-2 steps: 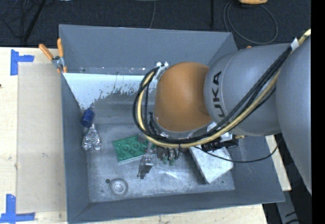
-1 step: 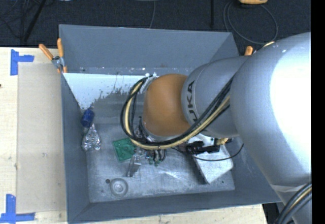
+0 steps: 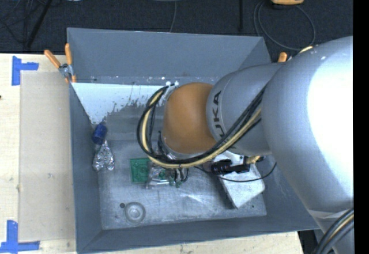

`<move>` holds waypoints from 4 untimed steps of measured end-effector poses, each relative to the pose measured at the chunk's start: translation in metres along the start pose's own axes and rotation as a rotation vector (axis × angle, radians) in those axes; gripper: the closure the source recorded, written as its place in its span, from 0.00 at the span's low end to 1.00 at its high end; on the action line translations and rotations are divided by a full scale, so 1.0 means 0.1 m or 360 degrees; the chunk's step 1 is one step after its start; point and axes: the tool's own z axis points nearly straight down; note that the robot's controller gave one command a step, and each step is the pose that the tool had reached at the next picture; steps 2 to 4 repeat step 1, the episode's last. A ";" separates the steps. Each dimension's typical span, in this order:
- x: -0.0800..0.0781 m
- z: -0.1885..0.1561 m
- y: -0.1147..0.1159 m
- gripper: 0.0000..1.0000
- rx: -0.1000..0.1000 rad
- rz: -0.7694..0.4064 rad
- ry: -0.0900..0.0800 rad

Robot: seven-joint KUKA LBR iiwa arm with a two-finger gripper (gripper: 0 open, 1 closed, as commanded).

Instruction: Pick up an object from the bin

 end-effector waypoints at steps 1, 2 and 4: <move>-0.07 -1.23 -0.01 1.00 0.0008 -0.0037 0.0018; -0.07 -1.23 -0.01 1.00 0.0008 -0.0037 0.0018; -0.07 -1.23 -0.01 1.00 0.0008 -0.0037 0.0018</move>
Offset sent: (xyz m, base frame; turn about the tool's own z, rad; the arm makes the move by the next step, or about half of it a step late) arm 0.0028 -0.0038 0.1190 -0.0241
